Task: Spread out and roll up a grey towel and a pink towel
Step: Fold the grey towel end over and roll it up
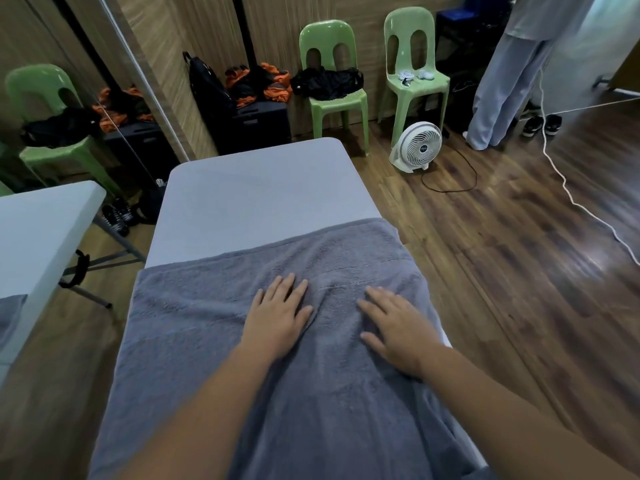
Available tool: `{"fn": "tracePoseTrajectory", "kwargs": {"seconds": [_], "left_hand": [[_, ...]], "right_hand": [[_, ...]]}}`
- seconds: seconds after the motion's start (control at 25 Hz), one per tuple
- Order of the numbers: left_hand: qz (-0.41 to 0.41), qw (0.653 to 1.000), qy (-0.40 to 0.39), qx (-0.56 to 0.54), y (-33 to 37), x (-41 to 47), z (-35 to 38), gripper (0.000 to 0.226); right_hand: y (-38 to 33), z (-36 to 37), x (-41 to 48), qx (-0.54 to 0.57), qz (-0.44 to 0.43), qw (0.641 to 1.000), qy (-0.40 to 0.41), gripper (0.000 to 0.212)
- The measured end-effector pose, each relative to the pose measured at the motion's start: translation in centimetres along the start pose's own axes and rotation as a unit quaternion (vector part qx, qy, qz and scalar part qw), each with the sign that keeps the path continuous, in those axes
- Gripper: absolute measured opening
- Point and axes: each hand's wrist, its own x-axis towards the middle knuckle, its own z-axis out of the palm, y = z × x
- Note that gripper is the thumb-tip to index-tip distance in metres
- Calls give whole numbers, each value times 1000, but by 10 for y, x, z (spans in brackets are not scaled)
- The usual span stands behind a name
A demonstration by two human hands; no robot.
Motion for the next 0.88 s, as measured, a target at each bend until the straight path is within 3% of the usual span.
{"fn": "tracePoseTrajectory", "kwargs": {"seconds": [0.16, 0.24, 0.36, 0.56, 0.68, 0.88], "left_hand": [[-66, 996, 50, -40, -57, -27, 2, 73], [-136, 988, 69, -34, -109, -44, 0, 70], [-238, 969, 54, -27, -175, -57, -5, 66], [-233, 972, 30, -22, -203, -30, -10, 69], [-232, 972, 35, -22, -211, -19, -8, 73], [-241, 970, 27, -19, -219, -15, -9, 79]], "right_hand": [[25, 0, 9, -7, 32, 999, 22, 66], [46, -14, 30, 2, 80, 996, 45, 69], [47, -25, 79, -22, 67, 997, 41, 74], [15, -4, 145, -4, 28, 998, -53, 77], [27, 5, 151, -18, 49, 998, -39, 88], [46, -4, 160, -32, 87, 995, -42, 82]]}}
